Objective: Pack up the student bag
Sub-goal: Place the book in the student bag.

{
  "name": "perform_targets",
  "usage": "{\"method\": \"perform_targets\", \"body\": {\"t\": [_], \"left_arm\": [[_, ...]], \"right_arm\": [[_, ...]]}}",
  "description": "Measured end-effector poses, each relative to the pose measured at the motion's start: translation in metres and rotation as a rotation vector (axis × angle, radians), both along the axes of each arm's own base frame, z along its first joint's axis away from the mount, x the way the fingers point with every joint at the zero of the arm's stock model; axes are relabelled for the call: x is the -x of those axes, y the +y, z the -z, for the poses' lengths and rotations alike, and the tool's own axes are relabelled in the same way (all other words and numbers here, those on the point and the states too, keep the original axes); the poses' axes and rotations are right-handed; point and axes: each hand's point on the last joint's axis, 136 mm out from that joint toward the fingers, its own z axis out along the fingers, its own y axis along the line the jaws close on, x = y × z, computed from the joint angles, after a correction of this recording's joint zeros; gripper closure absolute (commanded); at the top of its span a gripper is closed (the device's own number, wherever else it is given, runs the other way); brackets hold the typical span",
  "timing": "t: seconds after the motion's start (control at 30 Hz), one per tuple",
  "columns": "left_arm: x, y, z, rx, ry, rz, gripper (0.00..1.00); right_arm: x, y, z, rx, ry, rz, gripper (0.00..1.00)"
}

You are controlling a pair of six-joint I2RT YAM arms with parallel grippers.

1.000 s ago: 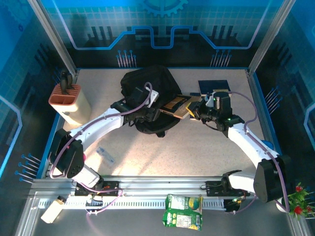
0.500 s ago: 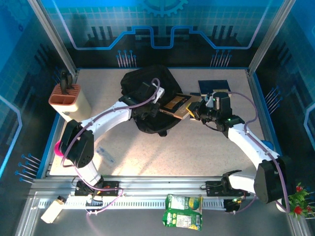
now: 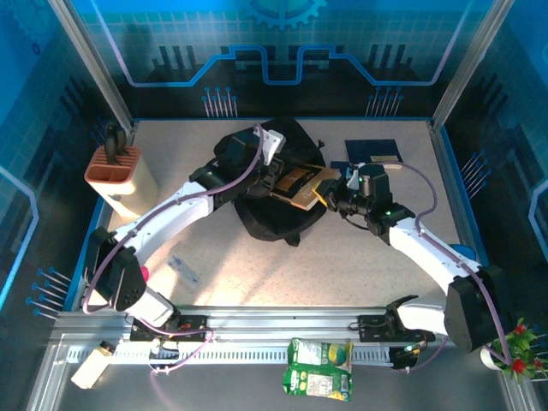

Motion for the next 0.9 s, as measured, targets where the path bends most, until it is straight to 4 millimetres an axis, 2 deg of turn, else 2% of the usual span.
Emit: {"method": "perform_targets", "body": {"t": [0.13, 0.3, 0.5, 0.67, 0.77, 0.9], "left_arm": [[0.005, -0.009, -0.018, 0.066, -0.031, 0.025, 1.00], [0.007, -0.015, -0.021, 0.106, -0.023, 0.036, 1.00], [0.011, -0.019, -0.014, 0.121, 0.007, 0.038, 1.00], [0.011, -0.019, 0.002, 0.124, 0.053, 0.019, 1.00], [0.010, -0.019, 0.011, 0.128, 0.080, 0.003, 1.00], [0.007, -0.019, 0.020, 0.130, 0.104, -0.018, 1.00]], "right_arm": [[-0.015, 0.007, -0.009, -0.038, -0.066, 0.003, 0.87], [-0.030, 0.019, -0.002, -0.055, -0.099, 0.008, 0.89], [-0.049, 0.025, 0.023, -0.036, -0.098, 0.041, 0.90], [-0.070, 0.031, 0.052, 0.021, -0.062, 0.102, 0.89], [-0.073, 0.037, 0.069, 0.061, -0.010, 0.150, 0.86], [-0.080, 0.052, 0.076, 0.092, 0.035, 0.185, 0.82]]}}
